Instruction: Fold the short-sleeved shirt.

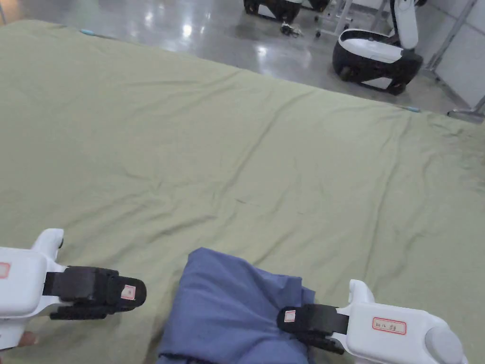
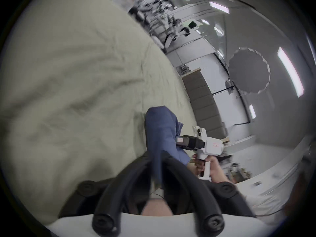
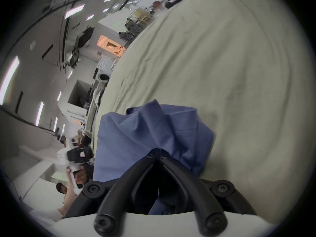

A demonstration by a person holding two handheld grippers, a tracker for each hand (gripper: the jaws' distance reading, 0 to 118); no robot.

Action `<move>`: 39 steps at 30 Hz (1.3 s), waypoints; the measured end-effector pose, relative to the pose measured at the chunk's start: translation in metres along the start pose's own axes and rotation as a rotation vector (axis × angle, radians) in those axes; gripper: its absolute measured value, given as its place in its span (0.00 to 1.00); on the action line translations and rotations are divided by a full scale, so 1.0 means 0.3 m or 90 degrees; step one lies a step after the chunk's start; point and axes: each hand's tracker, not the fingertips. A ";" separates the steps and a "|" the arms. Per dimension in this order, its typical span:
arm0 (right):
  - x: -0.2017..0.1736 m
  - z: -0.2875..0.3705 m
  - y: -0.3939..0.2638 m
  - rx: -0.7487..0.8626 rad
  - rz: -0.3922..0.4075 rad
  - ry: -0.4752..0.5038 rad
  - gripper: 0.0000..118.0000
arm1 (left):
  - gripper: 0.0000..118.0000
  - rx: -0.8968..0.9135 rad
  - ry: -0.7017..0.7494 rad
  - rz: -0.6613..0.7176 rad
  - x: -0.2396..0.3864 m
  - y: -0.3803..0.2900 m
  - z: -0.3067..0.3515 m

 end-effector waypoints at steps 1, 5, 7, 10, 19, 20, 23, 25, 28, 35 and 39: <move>-0.012 -0.002 -0.002 0.000 0.011 -0.005 0.00 | 0.48 -0.010 -0.012 0.010 -0.024 0.026 -0.042; -0.019 -0.011 -0.007 0.004 0.039 -0.018 0.00 | 0.81 -0.078 -0.070 0.057 -0.054 0.077 -0.218; 0.004 -0.012 -0.009 0.005 -0.001 0.008 0.00 | 0.81 -0.109 -0.112 0.043 -0.019 0.090 -0.293; 0.024 -0.014 -0.010 0.007 -0.013 0.020 0.00 | 0.65 -0.163 -0.091 0.012 0.030 0.087 -0.411; 0.015 0.013 -0.004 0.066 -0.025 0.097 0.00 | 0.16 -0.141 0.004 -0.054 0.071 0.058 -0.331; 0.008 0.021 0.003 0.087 -0.028 0.123 0.00 | 0.16 -0.141 0.012 -0.063 0.068 0.083 -0.287; -0.008 0.043 0.018 0.139 -0.046 0.197 0.00 | 0.16 -0.133 0.089 -0.124 0.128 0.136 -0.087; -0.008 0.048 0.022 0.158 -0.061 0.224 0.00 | 0.16 -0.125 0.144 -0.150 0.152 0.186 0.067; -0.013 0.049 0.025 0.169 -0.062 0.231 0.00 | 0.16 -0.117 0.271 -0.175 0.166 0.294 0.328; -0.065 0.017 0.015 0.172 -0.041 0.230 0.00 | 0.15 -0.121 0.694 -0.210 0.035 0.575 0.743; -0.101 -0.009 0.007 0.161 -0.035 0.207 0.00 | 0.15 -0.156 0.871 -0.191 -0.087 0.662 0.874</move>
